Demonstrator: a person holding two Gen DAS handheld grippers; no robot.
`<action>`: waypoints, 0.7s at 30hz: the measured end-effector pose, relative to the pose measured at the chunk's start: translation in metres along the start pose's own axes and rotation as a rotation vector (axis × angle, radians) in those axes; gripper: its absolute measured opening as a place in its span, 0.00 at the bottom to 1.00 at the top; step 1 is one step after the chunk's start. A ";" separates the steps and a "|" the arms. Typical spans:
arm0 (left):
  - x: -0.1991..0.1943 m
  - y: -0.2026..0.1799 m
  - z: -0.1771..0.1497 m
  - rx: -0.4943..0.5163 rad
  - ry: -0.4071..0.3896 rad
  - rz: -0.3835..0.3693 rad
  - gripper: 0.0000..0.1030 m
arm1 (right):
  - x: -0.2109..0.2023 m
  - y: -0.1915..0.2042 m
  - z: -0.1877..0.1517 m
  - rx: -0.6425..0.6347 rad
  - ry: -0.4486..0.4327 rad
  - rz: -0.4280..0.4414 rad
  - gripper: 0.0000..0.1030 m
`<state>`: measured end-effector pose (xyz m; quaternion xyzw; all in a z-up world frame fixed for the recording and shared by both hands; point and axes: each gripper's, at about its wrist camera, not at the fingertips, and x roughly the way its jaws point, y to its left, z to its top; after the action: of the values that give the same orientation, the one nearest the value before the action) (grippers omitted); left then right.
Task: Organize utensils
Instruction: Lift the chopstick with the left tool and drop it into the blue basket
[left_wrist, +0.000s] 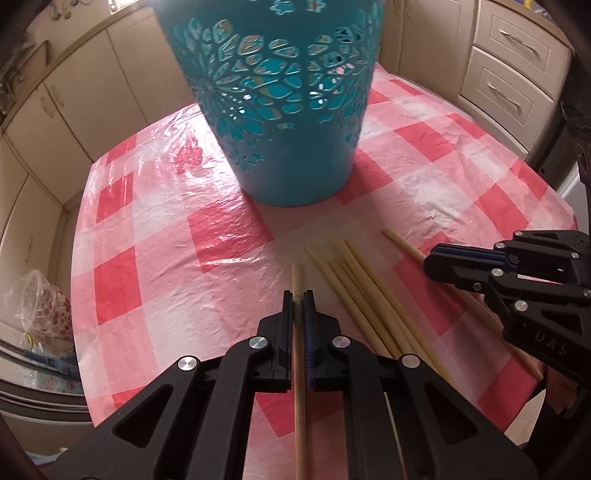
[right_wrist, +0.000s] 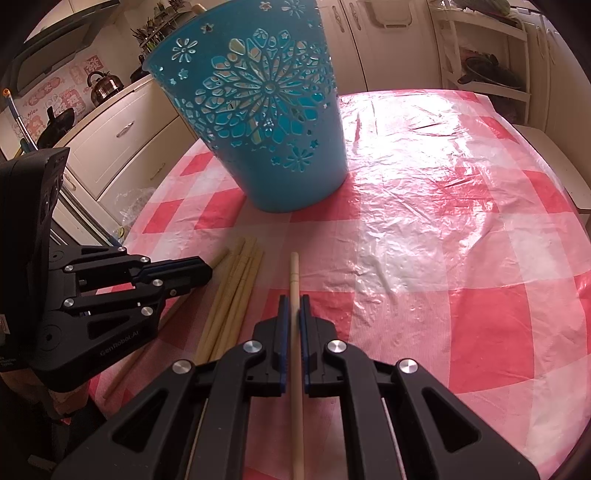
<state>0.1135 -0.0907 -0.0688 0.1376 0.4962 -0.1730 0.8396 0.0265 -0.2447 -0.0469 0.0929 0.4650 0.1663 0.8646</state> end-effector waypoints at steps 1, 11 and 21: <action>0.000 0.005 0.000 -0.028 0.007 -0.001 0.06 | 0.000 0.000 0.000 0.001 0.000 0.001 0.06; 0.001 0.001 -0.001 -0.077 0.025 0.109 0.14 | 0.001 0.004 0.001 -0.016 -0.004 -0.002 0.10; -0.005 -0.005 -0.008 -0.116 0.016 0.087 0.05 | 0.006 0.020 0.001 -0.124 -0.016 -0.088 0.10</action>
<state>0.1031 -0.0909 -0.0681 0.1117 0.5055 -0.1064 0.8489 0.0263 -0.2244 -0.0446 0.0197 0.4507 0.1559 0.8788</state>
